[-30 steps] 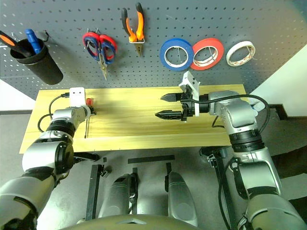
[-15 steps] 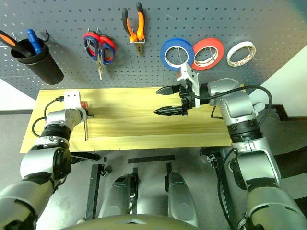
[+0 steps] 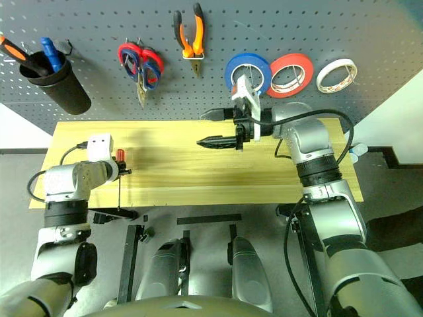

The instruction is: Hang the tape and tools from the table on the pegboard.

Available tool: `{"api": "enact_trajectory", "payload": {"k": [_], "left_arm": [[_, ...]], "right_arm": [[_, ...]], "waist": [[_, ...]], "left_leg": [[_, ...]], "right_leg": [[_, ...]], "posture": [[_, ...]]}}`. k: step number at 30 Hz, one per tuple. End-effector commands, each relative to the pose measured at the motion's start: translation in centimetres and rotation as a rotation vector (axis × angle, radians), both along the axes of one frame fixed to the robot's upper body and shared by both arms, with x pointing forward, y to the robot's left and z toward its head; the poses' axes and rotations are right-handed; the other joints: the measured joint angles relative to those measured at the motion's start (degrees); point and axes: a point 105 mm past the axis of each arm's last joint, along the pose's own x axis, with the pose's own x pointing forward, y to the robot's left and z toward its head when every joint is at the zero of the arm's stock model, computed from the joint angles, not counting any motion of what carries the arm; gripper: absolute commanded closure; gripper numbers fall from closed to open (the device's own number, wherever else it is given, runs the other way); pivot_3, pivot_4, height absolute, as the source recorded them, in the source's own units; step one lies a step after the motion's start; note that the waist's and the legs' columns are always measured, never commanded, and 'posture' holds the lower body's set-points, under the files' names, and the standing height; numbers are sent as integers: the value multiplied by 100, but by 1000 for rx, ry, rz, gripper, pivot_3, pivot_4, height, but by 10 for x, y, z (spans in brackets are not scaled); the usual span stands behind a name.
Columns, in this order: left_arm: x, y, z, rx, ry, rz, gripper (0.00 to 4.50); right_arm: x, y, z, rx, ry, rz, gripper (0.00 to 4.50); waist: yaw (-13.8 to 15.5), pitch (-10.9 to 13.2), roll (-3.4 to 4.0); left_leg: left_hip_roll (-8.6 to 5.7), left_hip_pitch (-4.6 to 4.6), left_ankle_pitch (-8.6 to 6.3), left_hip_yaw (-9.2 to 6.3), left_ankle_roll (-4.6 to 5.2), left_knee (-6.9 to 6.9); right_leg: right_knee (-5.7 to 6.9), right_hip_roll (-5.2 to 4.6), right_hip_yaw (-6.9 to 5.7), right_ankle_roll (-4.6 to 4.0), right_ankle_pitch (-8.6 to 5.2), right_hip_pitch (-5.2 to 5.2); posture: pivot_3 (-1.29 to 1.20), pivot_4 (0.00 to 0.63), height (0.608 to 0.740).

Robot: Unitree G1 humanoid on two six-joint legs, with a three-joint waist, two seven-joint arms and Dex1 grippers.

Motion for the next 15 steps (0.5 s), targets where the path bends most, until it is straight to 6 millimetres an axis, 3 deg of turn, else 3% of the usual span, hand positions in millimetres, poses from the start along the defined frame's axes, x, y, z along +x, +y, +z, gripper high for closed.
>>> {"api": "enact_trajectory", "payload": {"k": [1, 8, 15], "left_arm": [[-8, -5, 31, 33, -84, -36, 3645], [-34, -24, 78, 82, -208, -107, 3645], [-38, -48, 136, 188, -491, -315, 3645]], "right_arm": [[-7, -6, 29, 54, -75, 19, 0], [-11, -14, 67, 175, -119, 27, 0], [-17, -18, 94, 264, -175, 53, 0]], "waist": [[20, -2, -2], [93, -11, -4], [125, -176, -37]], "left_leg": [[-2, -1, 0, 0, 0, 0], [-3, -1, 4, 0, -9, -5], [-11, -4, 9, -1, -19, -12]], "right_leg": [[0, -1, 0, 0, 0, 0], [-4, 5, 0, 0, 0, -1], [-13, 6, -6, 0, 0, -2]], "posture": [[126, 245, 740], [136, 187, 740], [157, 128, 740]]}}
